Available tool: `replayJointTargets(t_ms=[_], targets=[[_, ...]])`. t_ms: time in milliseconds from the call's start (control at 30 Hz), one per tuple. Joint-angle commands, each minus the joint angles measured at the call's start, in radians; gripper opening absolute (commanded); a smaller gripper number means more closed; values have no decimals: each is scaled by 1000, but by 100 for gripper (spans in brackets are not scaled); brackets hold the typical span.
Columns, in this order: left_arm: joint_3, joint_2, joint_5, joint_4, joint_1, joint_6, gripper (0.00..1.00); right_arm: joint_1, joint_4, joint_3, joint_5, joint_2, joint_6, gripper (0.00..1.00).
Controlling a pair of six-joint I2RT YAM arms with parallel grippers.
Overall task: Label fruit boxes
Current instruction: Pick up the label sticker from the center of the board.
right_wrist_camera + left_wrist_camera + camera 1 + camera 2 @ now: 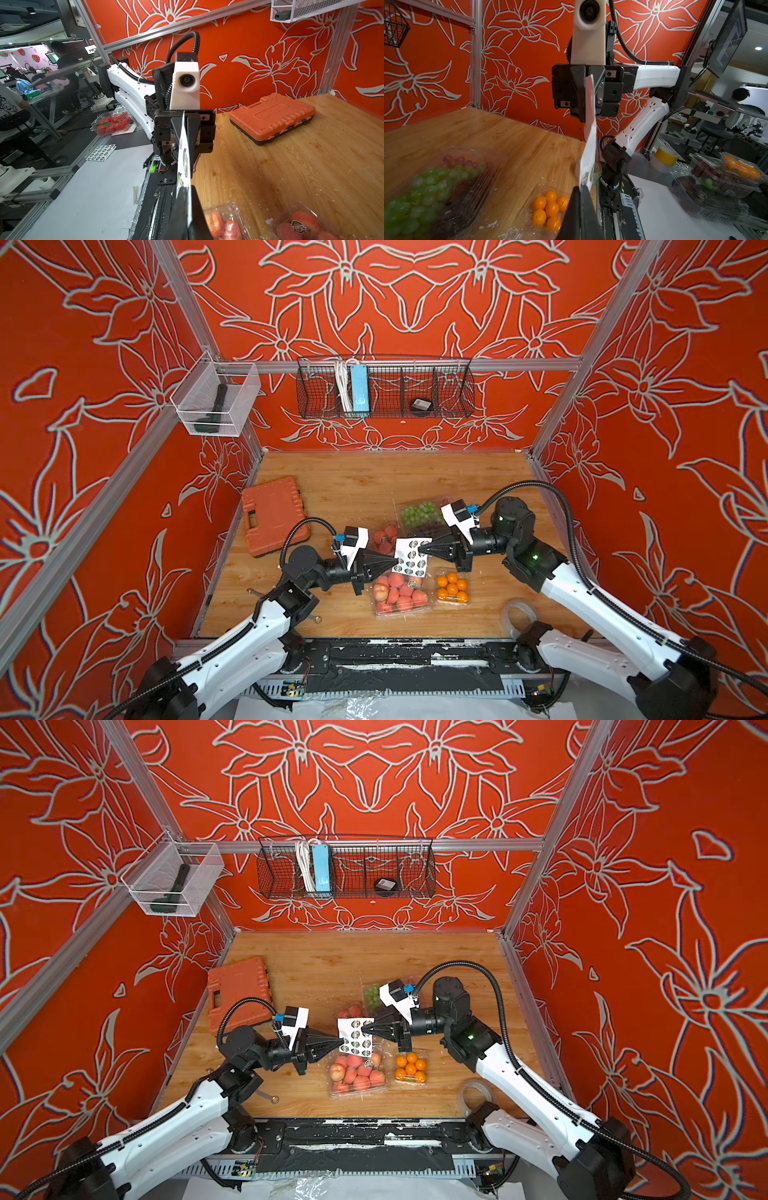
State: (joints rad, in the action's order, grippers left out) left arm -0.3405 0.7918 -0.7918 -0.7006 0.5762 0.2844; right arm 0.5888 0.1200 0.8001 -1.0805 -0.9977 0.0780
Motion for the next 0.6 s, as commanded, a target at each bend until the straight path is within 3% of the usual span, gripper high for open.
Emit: replayJointTargets(t_ms=[0, 67, 167, 267, 400, 567], targets=[[-29, 7, -14, -42, -4, -1, 0, -3, 32, -18, -5, -5, -3, 0], [-27, 12, -18, -49, -5, 3, 0, -3, 29, -19, 34, -4, 2, 3], [-18, 2, -8, -76, -8, 24, 0, -3, 53, -44, 99, 13, 30, 33], [-11, -15, 6, -96, -10, 46, 0, -3, 152, -107, 94, 34, 99, 45], [1, -20, -11, -138, -10, 80, 0, -3, 326, -169, 55, 18, 209, 44], [3, -4, -9, -155, -10, 86, 0, -3, 433, -170, -4, -26, 278, 29]])
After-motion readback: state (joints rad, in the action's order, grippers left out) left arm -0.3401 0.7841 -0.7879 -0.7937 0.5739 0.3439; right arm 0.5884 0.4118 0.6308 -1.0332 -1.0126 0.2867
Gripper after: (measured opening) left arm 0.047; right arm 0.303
